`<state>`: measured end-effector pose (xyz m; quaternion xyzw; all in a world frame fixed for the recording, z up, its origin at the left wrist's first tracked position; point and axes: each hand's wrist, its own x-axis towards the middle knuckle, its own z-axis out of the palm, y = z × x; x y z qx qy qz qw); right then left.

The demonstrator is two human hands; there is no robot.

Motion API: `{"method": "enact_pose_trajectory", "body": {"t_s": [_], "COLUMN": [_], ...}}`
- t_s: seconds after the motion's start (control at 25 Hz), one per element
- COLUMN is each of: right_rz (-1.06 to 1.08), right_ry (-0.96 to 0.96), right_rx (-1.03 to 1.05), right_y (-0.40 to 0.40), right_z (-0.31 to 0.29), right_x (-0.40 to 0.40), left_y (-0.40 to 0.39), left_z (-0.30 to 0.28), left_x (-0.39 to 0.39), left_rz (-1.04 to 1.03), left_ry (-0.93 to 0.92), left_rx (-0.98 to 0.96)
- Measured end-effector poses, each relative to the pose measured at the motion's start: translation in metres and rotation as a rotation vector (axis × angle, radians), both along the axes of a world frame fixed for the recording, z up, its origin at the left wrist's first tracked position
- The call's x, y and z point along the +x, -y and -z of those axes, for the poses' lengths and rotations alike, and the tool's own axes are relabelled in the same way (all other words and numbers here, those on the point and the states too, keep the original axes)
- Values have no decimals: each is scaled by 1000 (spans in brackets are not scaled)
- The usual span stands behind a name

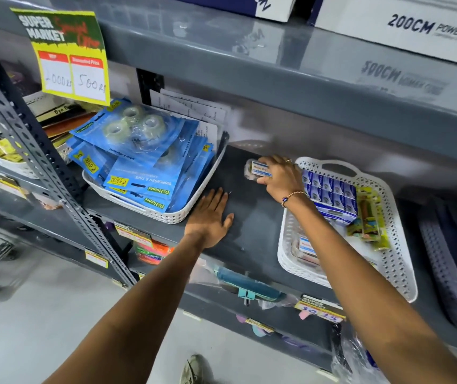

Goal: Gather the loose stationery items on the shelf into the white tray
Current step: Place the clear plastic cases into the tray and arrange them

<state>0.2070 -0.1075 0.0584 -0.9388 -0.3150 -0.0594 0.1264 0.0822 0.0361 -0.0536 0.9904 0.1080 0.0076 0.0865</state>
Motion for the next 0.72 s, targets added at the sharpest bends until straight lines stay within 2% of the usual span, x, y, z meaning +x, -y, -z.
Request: {"method": "enact_pose_trajectory", "body": {"t_s": [0.16,0.4,0.52,0.72], "right_rz": [63,279,341,330], "right_ry": [32,-255,-326,-419], "right_rx": [-7,-174,-244,-276], "right_y": [78,209,227,220], "right_z": [-27,-24,-4,14], "right_x": [-9,-12,-15,-14], "left_y": [0,1,2,2], "left_z": [2,5,7,7], "left_x": [0,3,3,5], "left_rz": [8,12,14,12], "left_ry": [-12,-38,-27,-39], "left_rx": [-7,16,19,42]}}
